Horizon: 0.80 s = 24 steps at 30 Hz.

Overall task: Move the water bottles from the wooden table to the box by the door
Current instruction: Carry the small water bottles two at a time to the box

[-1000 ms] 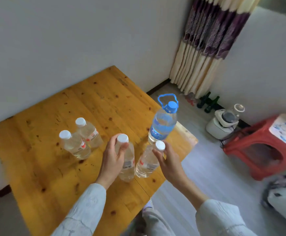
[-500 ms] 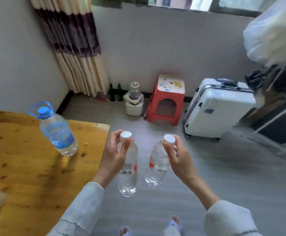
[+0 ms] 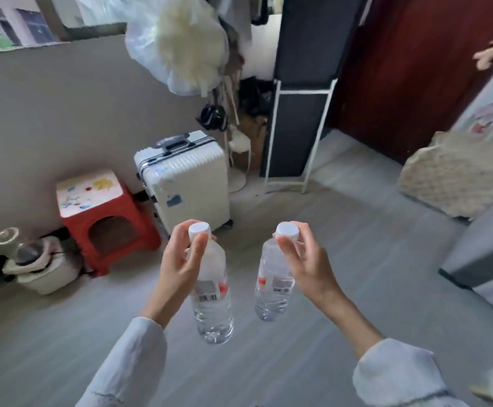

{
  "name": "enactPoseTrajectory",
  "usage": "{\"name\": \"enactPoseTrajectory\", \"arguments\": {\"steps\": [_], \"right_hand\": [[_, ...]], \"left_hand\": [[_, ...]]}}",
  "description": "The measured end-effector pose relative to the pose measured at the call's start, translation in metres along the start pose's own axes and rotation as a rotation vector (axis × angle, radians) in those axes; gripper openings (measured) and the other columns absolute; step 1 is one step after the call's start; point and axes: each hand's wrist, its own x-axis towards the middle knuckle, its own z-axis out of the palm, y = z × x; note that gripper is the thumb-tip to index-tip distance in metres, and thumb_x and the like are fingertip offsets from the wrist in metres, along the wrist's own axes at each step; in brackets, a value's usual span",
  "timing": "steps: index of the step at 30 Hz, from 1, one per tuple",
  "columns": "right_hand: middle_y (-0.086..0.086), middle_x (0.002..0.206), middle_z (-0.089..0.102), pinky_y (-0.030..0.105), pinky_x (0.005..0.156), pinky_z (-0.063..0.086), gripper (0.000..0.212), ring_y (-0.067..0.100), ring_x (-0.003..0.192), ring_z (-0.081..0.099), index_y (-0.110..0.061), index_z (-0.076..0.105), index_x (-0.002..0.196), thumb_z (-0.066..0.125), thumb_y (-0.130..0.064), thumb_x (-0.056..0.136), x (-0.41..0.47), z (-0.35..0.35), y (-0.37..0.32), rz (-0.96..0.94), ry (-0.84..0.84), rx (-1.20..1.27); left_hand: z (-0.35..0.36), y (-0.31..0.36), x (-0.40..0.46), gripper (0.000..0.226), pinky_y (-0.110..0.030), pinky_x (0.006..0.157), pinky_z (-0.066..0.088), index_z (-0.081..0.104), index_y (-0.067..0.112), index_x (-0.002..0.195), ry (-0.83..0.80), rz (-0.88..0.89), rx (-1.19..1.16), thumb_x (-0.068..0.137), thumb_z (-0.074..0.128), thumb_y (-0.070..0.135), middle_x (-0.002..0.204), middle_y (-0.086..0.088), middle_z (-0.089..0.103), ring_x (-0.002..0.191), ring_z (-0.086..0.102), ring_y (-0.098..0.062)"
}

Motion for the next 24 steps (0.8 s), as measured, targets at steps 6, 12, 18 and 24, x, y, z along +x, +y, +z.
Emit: {"name": "enactPoseTrajectory", "arguments": {"steps": [6, 12, 18, 24], "right_hand": [[0.007, 0.098, 0.068, 0.025, 0.083, 0.047, 0.033, 0.019, 0.093, 0.062, -0.023, 0.052, 0.099, 0.051, -0.049, 0.077, 0.061, -0.116, 0.040, 0.020, 0.257, -0.058], [0.006, 0.098, 0.067, 0.025, 0.085, 0.048, 0.046, 0.017, 0.095, 0.062, -0.014, 0.054, 0.105, 0.049, -0.049, 0.077, 0.129, -0.198, 0.087, 0.103, 0.447, -0.035], [0.006, 0.100, 0.067, 0.029, 0.088, 0.046, 0.046, 0.018, 0.099, 0.061, -0.015, 0.053, 0.107, 0.047, -0.049, 0.077, 0.229, -0.272, 0.130, 0.146, 0.611, -0.055], [0.004, 0.097, 0.066, 0.028, 0.084, 0.048, 0.043, 0.016, 0.094, 0.062, -0.017, 0.052, 0.105, 0.047, -0.050, 0.077, 0.315, -0.353, 0.155, 0.165, 0.735, -0.074]], "left_hand": [[0.130, 0.021, 0.087, 0.020, -0.023, 0.072, 0.051, 0.052, 0.025, 0.100, -0.227, 0.045, -0.100, 0.084, 0.047, 0.037, 0.091, -0.004, 0.065, 0.083, 0.064, -0.007], [0.248, 0.018, 0.182, 0.020, -0.026, 0.074, 0.052, 0.054, 0.029, 0.100, -0.409, 0.068, -0.132, 0.085, 0.050, 0.042, 0.096, -0.005, 0.065, 0.087, 0.063, -0.009], [0.370, 0.011, 0.292, 0.018, -0.024, 0.076, 0.052, 0.055, 0.033, 0.097, -0.600, 0.094, -0.158, 0.086, 0.051, 0.047, 0.095, 0.001, 0.064, 0.090, 0.064, -0.009], [0.487, 0.025, 0.388, 0.019, -0.033, 0.079, 0.052, 0.054, 0.036, 0.095, -0.767, 0.123, -0.149, 0.083, 0.050, 0.050, 0.091, 0.008, 0.064, 0.090, 0.064, -0.012]]}}
